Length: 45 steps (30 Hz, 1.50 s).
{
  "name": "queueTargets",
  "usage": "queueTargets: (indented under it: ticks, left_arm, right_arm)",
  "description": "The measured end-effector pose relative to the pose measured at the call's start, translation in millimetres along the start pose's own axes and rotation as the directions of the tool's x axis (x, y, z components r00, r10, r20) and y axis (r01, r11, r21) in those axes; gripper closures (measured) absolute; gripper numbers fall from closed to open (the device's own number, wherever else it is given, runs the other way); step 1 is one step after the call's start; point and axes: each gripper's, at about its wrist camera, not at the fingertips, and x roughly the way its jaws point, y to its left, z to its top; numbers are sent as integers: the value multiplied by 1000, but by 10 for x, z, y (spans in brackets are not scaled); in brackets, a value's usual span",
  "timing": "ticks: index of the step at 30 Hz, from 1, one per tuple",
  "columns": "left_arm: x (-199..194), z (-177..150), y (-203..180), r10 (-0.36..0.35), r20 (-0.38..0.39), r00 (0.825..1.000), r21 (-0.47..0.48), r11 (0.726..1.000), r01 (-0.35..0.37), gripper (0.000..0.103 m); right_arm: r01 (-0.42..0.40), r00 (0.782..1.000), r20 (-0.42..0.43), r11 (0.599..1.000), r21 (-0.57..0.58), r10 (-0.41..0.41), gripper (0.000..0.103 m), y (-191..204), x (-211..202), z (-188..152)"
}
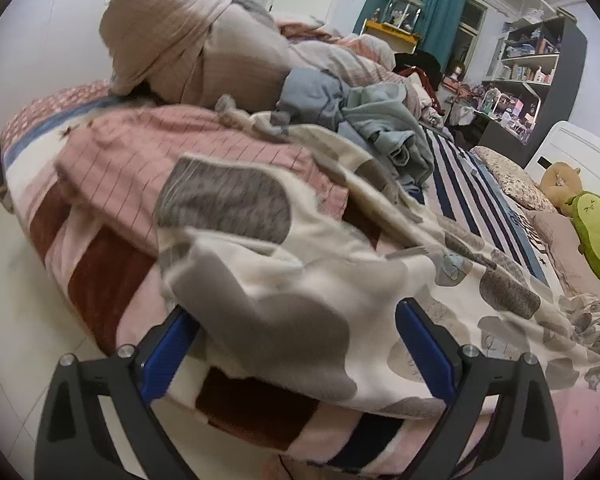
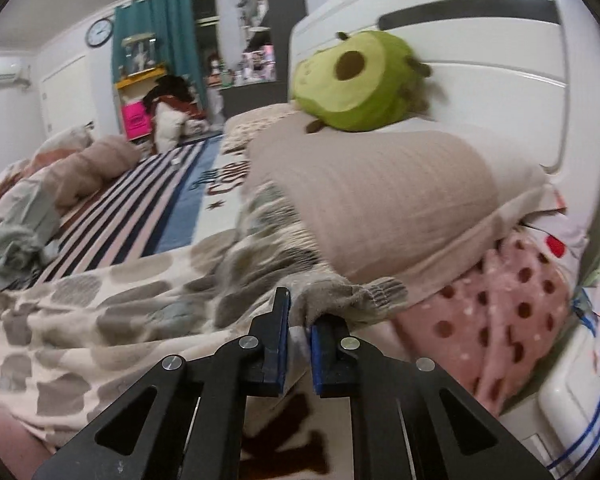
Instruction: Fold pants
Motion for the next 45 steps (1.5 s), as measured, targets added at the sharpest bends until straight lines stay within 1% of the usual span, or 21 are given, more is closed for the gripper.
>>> queueTargets:
  ticks: [3,5,6,7,8,9,10,12,13,16,19,21,23,25,27,31,35,38,43,44,45]
  left_arm:
    - [-16,-43,85,-49,-25,999,-36,998,48,6]
    - [-15,-50,134,-79,-24,997,-68,995,77,7]
    - [-5,-49,158,-85,-22,996,-84,993,82,11]
    - [10,-41,179,-82,-20,996,-97,992,80,22]
    - [30,-33,196,-77,-20,997,-105,992,75,29]
    - [59,-17,219,-70,-19,997,-114,991,68,47]
    - [86,1,232,-64,-20,998,-123,991,61,69]
    - [119,44,226,-57,-26,998,-131,990,53,90]
    - [104,67,200,-64,-15,998,-126,990,62,94]
    - [-45,164,54,-61,42,997,-66,996,64,96]
    - [-170,383,-106,-69,97,993,4,998,69,97]
    - [-206,581,-200,-78,126,989,41,996,73,97]
    - [-201,763,-262,-83,139,987,57,995,76,97]
    - [-178,961,-358,-70,162,984,100,993,54,97]
    - [-115,1130,-443,-53,171,984,133,991,30,97]
    - [175,1448,-567,-32,138,990,163,987,9,97]
    - [543,1638,-700,3,101,995,205,978,-23,97]
    - [824,1681,-740,22,68,997,214,976,-36,96]
    - [1299,1663,-828,72,11,997,237,969,-72,96]
    - [1369,1653,-836,81,0,997,239,968,-79,95]
    - [1425,1628,-842,91,-6,996,243,966,-87,93]
  right_arm:
    - [22,1000,8,1000,-8,-22,99,-43,17,37]
    - [36,999,18,999,-25,-36,99,-36,2,46]
    - [37,999,24,999,-33,-37,99,-31,-1,62]
    - [34,999,27,999,-33,-33,99,-19,0,65]
    - [28,999,29,999,-34,-27,99,-6,-12,63]
    - [20,999,32,999,-34,-19,99,-11,-23,72]
    - [17,999,33,999,-36,-15,99,-7,-36,68]
    - [6,999,31,999,-39,-5,99,8,-42,63]
    - [-3,1000,29,999,-38,4,99,11,-46,60]
    - [-29,999,35,999,-34,30,99,19,-88,70]
    - [-51,997,50,997,-51,54,99,51,-123,167]
    - [-76,995,58,995,-67,80,99,98,-121,280]
    - [-113,991,58,991,-71,117,99,133,-86,444]
    - [-144,988,51,987,-72,148,99,171,-43,621]
    - [-158,986,43,984,-77,161,99,209,8,780]
    - [-146,989,12,983,-109,148,99,317,209,1035]
    - [-111,994,-29,978,-175,108,99,497,487,1154]
    - [-89,995,-63,972,-216,77,99,621,737,1158]
    - [-81,988,-146,964,-252,45,99,710,1200,1019]
    - [-79,986,-160,964,-253,39,99,710,1292,991]
    - [-78,985,-168,964,-253,35,99,710,1356,976]
